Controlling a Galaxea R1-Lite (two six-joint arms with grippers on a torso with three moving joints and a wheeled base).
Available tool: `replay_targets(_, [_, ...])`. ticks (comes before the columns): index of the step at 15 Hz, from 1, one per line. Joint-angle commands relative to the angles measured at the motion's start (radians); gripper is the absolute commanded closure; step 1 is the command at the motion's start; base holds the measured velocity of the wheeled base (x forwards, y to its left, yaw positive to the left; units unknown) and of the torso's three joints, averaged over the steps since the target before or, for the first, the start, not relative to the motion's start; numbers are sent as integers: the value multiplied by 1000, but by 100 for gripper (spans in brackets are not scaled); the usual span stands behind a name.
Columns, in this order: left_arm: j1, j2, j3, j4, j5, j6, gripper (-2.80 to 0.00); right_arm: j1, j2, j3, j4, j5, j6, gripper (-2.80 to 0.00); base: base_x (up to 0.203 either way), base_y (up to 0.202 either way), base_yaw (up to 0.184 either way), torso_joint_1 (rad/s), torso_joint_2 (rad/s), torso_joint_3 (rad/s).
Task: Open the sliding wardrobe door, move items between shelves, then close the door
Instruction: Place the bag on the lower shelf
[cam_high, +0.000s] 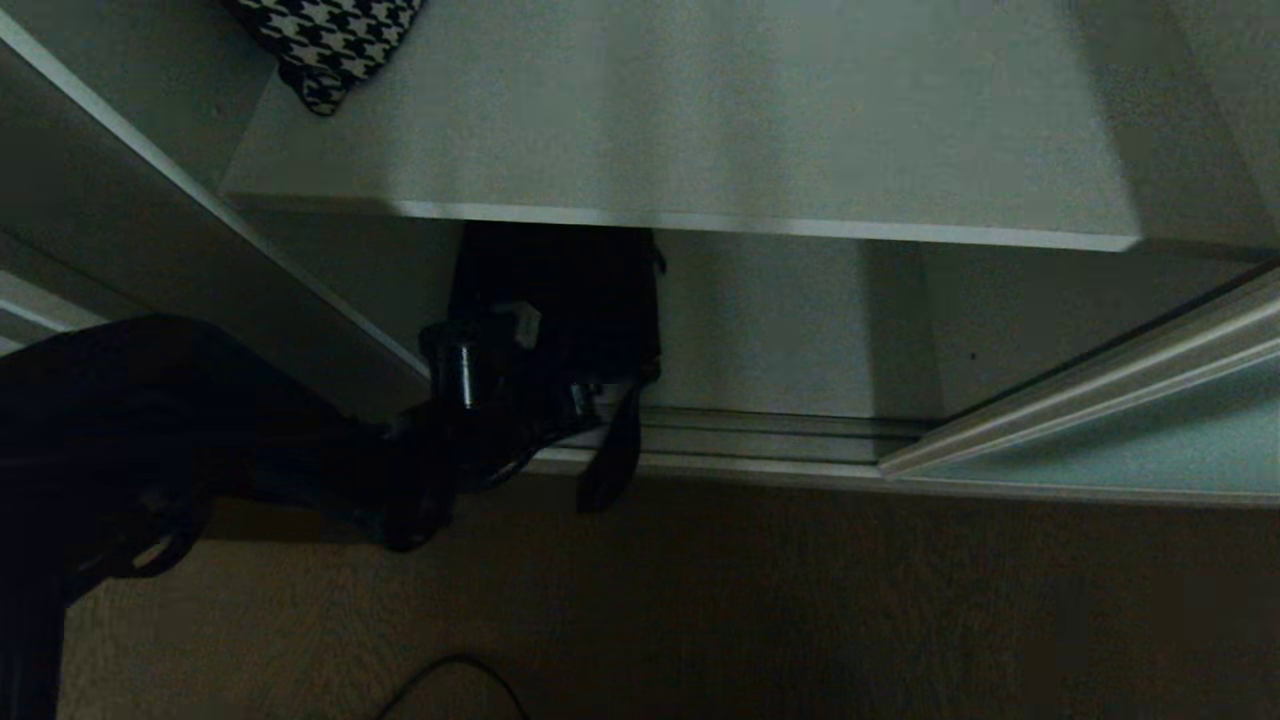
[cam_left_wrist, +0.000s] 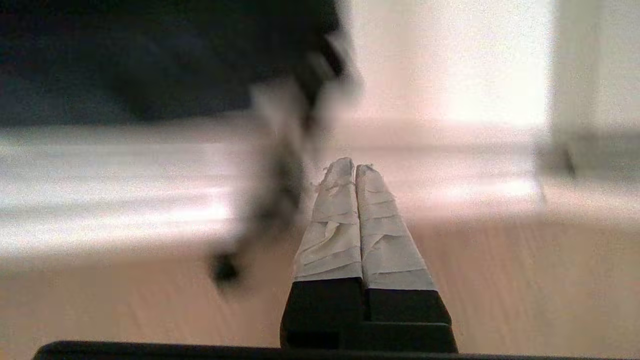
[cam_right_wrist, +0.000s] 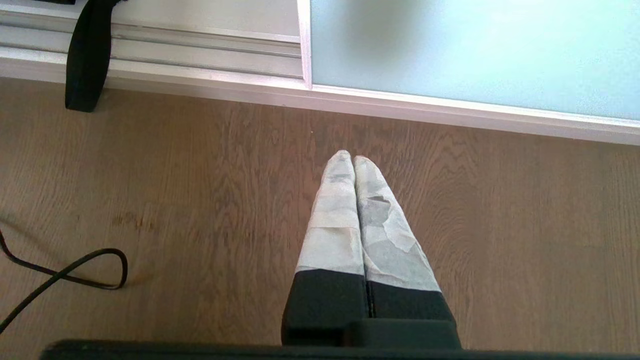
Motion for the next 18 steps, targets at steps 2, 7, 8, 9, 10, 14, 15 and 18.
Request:
replay_targets(2, [-48,-37,23,112,-2,-15,0,0,1,0,0,0,0,0,0,0,0,0,0,0])
replay_targets(7, [-52,56,20,346,-90,-19,0,0,0,0,0,0,0,0,0,0,0,0,0,0])
replay_targets(8, [-60,89,24,353,-91,-13,0,0,1,0,0,0,0,0,0,0,0,0,0,0])
replay_targets(9, [-66,135,21,355,-90,-6,0,0,0,0,0,0,0,0,0,0,0,0,0,0])
replay_targets(10, [-68,181,10,356,-86,11,0,0,0,0,0,0,0,0,0,0,0,0,0,0])
replay_targets(14, [-68,259,-26,380,-55,57,0,0,0,0,0,0,0,0,0,0,0,0,0,0])
replay_targets(15, [-66,293,-58,377,-50,60,0,0,1,0,0,0,0,0,0,0,0,0,0,0])
replay_targets(18, [-62,377,-170,371,30,82,0,0,1,0,0,0,0,0,0,0,0,0,0,0])
